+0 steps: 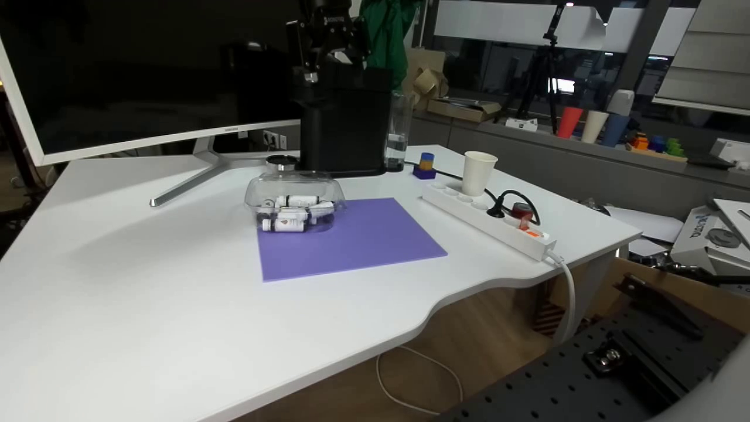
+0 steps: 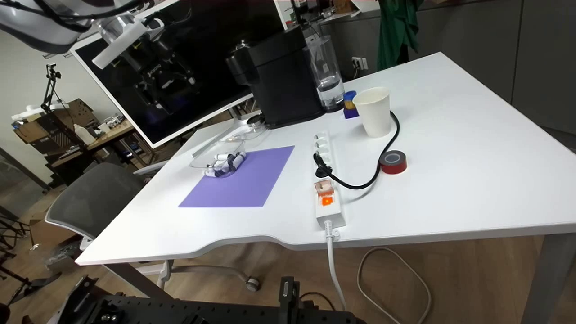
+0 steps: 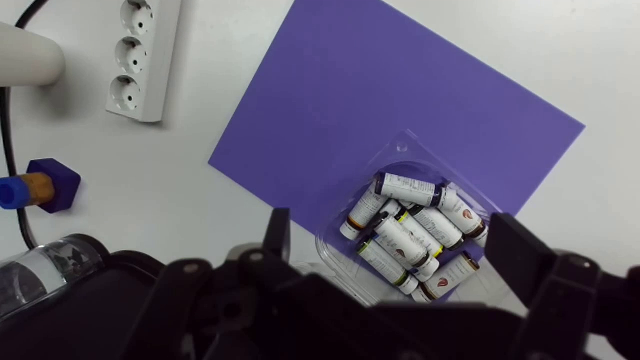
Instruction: Pick up a marker from the clear bowl and put it on the table.
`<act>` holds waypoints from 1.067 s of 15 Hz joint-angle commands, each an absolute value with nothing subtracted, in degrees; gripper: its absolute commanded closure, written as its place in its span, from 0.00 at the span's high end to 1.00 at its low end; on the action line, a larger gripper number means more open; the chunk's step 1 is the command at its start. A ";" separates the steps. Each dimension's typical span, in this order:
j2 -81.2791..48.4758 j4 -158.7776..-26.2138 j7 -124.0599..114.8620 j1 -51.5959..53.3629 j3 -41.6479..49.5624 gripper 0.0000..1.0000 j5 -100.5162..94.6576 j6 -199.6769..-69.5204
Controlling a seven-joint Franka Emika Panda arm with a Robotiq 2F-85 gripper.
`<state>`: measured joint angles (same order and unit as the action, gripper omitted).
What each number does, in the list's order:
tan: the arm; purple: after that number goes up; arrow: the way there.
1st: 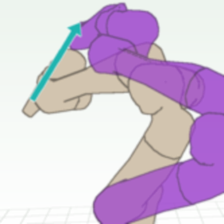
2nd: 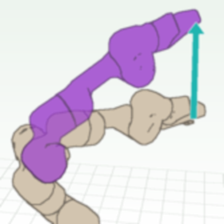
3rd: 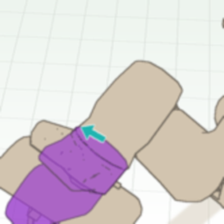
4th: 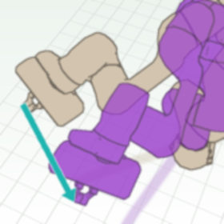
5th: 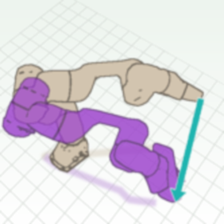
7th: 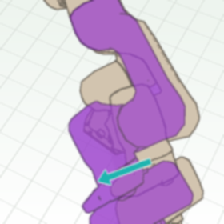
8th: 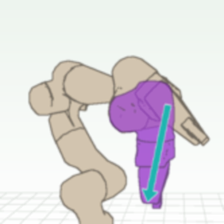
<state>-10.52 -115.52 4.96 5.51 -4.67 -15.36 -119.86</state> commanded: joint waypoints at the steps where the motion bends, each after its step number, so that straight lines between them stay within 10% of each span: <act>1: -9.47 -118.41 14.03 4.61 -4.98 1.00 -15.97 -125.21; 16: -17.88 -119.20 46.46 2.62 -6.68 1.00 -12.84 -136.50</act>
<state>-17.46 -119.26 48.51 2.30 -7.11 -12.14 -135.51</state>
